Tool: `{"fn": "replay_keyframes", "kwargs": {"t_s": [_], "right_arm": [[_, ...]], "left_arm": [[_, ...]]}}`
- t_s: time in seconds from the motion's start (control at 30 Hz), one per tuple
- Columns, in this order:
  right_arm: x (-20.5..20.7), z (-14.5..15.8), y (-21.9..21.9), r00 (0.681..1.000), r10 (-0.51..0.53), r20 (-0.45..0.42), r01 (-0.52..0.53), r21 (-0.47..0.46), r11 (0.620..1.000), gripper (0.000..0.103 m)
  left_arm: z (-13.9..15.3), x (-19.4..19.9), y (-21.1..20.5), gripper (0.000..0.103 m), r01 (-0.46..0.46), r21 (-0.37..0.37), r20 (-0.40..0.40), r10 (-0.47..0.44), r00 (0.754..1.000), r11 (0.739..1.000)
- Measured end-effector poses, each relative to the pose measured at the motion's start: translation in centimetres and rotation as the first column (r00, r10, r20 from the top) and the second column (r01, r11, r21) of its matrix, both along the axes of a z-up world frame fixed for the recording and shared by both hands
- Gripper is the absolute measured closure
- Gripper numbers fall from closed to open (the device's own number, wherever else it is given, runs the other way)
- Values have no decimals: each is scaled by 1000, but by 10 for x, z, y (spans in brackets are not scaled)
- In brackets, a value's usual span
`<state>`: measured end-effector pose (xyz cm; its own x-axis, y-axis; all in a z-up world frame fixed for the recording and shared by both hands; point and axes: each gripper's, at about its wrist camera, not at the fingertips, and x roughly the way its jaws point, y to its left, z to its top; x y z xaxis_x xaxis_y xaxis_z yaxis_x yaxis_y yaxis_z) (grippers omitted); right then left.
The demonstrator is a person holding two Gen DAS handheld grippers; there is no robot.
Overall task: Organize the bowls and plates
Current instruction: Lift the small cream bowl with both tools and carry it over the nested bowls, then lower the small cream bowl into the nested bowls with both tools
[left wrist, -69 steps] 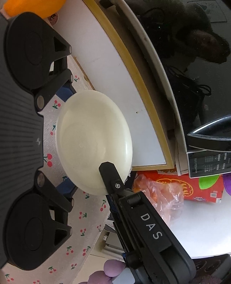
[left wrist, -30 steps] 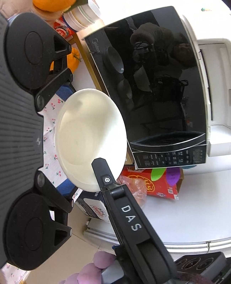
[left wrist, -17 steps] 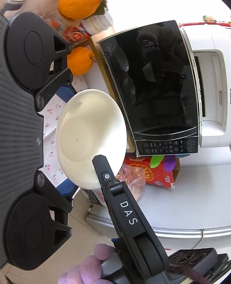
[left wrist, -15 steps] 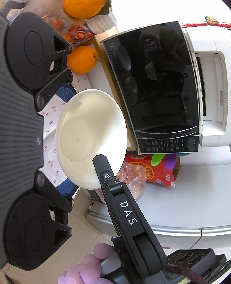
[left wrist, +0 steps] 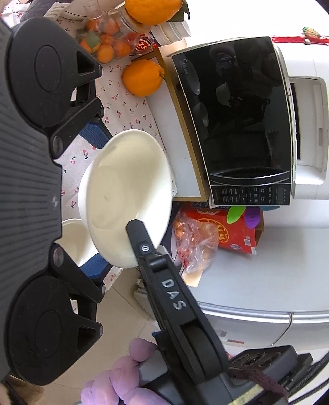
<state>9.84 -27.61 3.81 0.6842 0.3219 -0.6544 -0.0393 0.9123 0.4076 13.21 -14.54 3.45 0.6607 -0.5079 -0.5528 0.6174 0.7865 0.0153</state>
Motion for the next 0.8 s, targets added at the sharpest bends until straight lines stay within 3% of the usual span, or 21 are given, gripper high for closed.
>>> {"fn": "replay_keyframes", "kwargs": {"t_s": [0.37,0.8], "right_arm": [[-10,-15,-13,997,-51,-65,54,47,997,87],[-17,-32,-28,985,-87,-148,92,26,995,87]], "left_arm": [[-7,-12,-5,16,31,4,9,-31,999,1000],[-24,-18,-19,16,82,41,-54,-80,995,996]]}}
